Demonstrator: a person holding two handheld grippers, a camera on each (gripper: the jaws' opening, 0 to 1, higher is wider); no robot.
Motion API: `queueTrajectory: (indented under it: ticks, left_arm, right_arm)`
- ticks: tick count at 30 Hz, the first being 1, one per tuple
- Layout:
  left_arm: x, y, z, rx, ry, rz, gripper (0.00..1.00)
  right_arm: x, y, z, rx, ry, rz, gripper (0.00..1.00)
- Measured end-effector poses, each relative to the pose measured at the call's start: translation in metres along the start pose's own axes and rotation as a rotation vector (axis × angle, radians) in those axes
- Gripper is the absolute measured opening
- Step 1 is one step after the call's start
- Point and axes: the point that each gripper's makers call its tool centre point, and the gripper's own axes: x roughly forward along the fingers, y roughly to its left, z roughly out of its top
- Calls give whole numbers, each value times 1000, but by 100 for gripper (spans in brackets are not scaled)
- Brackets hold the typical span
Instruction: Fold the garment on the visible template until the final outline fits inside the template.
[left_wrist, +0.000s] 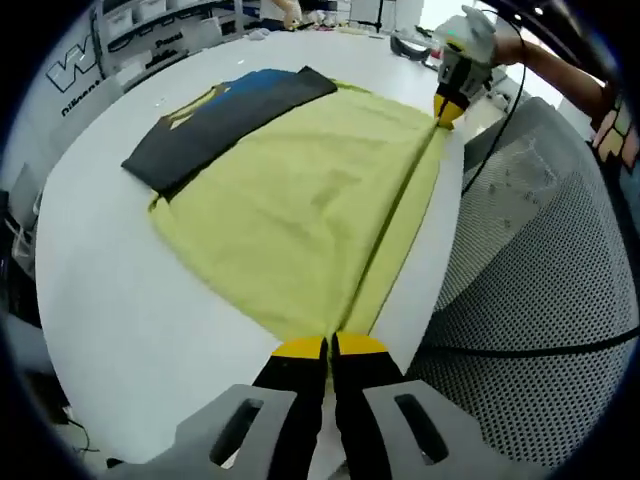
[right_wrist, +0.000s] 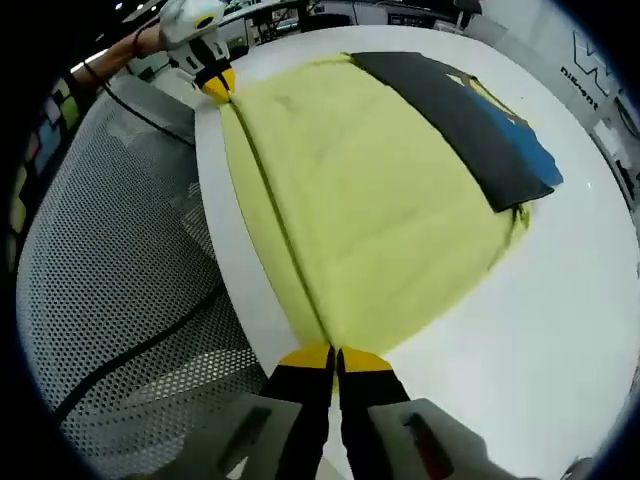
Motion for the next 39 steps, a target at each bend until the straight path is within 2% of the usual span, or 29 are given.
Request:
queueTrajectory:
  ticks: [1, 4, 6, 9, 13, 14, 15, 16, 20, 26, 28, 29, 32, 35, 39]
  left_arm:
    - [-4, -3, -1, -47, 10, -17, 0]
    - [-14, -8, -2, -103, 29, -40, 0]
    - [-22, -9, -1, -110, 35, -35, 0]
    - [-31, -13, -1, -161, 42, -54, 0]
    - [-36, -14, -3, -173, 54, -55, 0]
    - [-44, -21, -12, -103, 102, -81, 0]
    - [-45, -21, -12, -97, 103, -74, 0]
    - [-49, -25, -14, -132, 116, -86, 0]
    - [-61, -34, -14, -143, 117, -114, 0]
    - [-85, -44, -19, -163, 186, -130, 0]
    - [-92, -45, -18, -178, 195, -131, 0]
    - [-96, -45, -17, -186, 198, -128, 0]
    - [-104, -42, -9, -172, 177, -106, 0]
    - [-104, -28, 1, -151, 137, -49, 0]
    - [-102, -11, 9, -170, 93, 9, 0]
  right_arm:
    - [-5, 2, 1, 6, -5, 5, 0]
    - [-18, 8, 3, 13, -15, 19, 0]
    - [-28, 13, 8, 26, -30, 36, 0]
    - [-36, 17, 10, 16, -6, 41, 0]
    - [-42, 22, 13, 17, 2, 55, 0]
    - [-52, 30, 17, 10, 7, 88, 0]
    - [-58, 36, 19, 6, 12, 108, 0]
    - [-60, 38, 19, 4, 17, 114, 0]
    - [-72, 41, 22, -13, 23, 107, 0]
    - [-98, 58, 32, -47, 8, 153, 0]
    - [-102, 58, 34, -51, 2, 145, 0]
    - [-103, 55, 39, 8, -18, 125, 0]
    - [-107, 45, 43, 23, -31, 87, 0]
    - [-108, 36, 50, 39, -59, 50, 0]
    - [-106, 26, 59, 48, -92, 15, 0]
